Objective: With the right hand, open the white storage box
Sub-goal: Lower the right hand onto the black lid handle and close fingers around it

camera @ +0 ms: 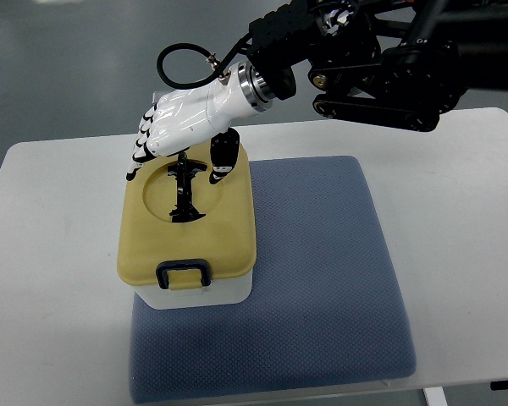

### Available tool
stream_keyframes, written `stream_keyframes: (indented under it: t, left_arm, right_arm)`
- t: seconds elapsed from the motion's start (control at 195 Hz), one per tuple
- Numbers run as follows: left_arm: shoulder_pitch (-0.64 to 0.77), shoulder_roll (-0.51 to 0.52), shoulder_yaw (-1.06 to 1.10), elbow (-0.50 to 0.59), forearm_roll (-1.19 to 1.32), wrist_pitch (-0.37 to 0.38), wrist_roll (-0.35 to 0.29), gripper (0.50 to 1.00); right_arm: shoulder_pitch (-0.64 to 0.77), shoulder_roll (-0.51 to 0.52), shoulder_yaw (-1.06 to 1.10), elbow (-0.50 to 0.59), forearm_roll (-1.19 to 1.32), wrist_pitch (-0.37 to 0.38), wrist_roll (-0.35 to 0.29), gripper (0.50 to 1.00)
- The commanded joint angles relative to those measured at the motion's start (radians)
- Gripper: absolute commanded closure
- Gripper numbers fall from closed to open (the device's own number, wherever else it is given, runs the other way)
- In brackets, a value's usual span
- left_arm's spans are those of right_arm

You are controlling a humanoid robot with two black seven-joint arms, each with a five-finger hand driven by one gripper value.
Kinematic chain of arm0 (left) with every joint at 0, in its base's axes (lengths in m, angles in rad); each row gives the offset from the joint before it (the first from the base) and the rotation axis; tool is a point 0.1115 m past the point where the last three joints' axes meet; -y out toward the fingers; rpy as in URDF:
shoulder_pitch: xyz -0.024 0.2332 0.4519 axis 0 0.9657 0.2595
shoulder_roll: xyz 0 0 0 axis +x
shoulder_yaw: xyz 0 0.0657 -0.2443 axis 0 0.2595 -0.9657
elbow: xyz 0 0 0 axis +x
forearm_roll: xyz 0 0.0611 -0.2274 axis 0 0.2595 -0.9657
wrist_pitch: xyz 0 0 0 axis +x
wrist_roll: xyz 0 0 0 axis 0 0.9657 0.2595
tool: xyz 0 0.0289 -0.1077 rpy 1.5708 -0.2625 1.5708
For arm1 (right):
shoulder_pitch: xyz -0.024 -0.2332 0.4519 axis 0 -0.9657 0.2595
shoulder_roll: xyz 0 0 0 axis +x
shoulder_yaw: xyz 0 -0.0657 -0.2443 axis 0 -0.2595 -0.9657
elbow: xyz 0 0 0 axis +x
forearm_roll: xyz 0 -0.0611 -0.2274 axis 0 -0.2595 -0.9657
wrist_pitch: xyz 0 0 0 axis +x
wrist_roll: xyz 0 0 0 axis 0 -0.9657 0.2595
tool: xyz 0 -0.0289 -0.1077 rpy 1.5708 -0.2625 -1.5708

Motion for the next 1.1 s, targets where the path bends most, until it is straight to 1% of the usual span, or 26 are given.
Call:
stream_keyframes:
  t: [0.0,0.087,0.123,0.195,0.251,0.318,0.544,0.626,0.708,0.908,1.021,1.093]
  left_arm:
    - [0.0,0.0,0.0,0.0,0.0,0.0,0.0,0.5]
    - [0.0,0.0,0.0,0.0,0.0,0.0,0.0,0.5]
    - [0.0,0.0,0.0,0.0,0.0,0.0,0.0,0.5]
    - [0.0,0.0,0.0,0.0,0.0,0.0,0.0,0.5]
    - [0.0,0.0,0.0,0.0,0.0,0.0,0.0,0.5]
    - [0.0,0.0,0.0,0.0,0.0,0.0,0.0,0.5]
    - [0.0,0.0,0.0,0.0,0.0,0.0,0.0,0.5]
    - [0.0,0.0,0.0,-0.001,0.0,0.0,0.0,0.5]
    - [0.0,0.0,0.0,0.0,0.0,0.0,0.0,0.5]
    - [0.0,0.0,0.0,0.0,0.0,0.0,0.0,0.5]
    - [0.0,0.0,0.0,-0.001,0.0,0.0,0.0,0.5]
    - [0.0,0.0,0.0,-0.001,0.0,0.0,0.0,0.5]
  right_arm:
    - [-0.006,0.012,-0.003,0.0,-0.01,-0.028,0.0,0.621]
    - [-0.008,0.019,-0.006,0.0,-0.016,-0.037,-0.003,0.638]
    - [-0.012,0.022,-0.006,0.0,-0.029,-0.039,-0.006,0.658]
    - [-0.022,0.024,-0.006,-0.001,-0.071,-0.039,-0.008,0.671]
    - [-0.022,0.025,-0.006,-0.001,-0.1,-0.048,-0.009,0.691]
    - [-0.023,0.025,-0.006,-0.005,-0.112,-0.059,-0.011,0.699]
    - [-0.025,0.024,-0.009,-0.018,-0.138,-0.057,-0.012,0.705]
    - [-0.023,0.024,-0.009,-0.018,-0.138,-0.059,-0.012,0.73]
    - [-0.022,0.024,-0.009,-0.018,-0.138,-0.059,-0.011,0.742]
    - [-0.02,0.022,-0.009,-0.018,-0.14,-0.059,-0.009,0.832]
    - [-0.018,0.022,-0.009,-0.018,-0.14,-0.059,-0.008,0.85]
    - [-0.018,0.024,-0.009,-0.017,-0.14,-0.059,-0.008,0.871]
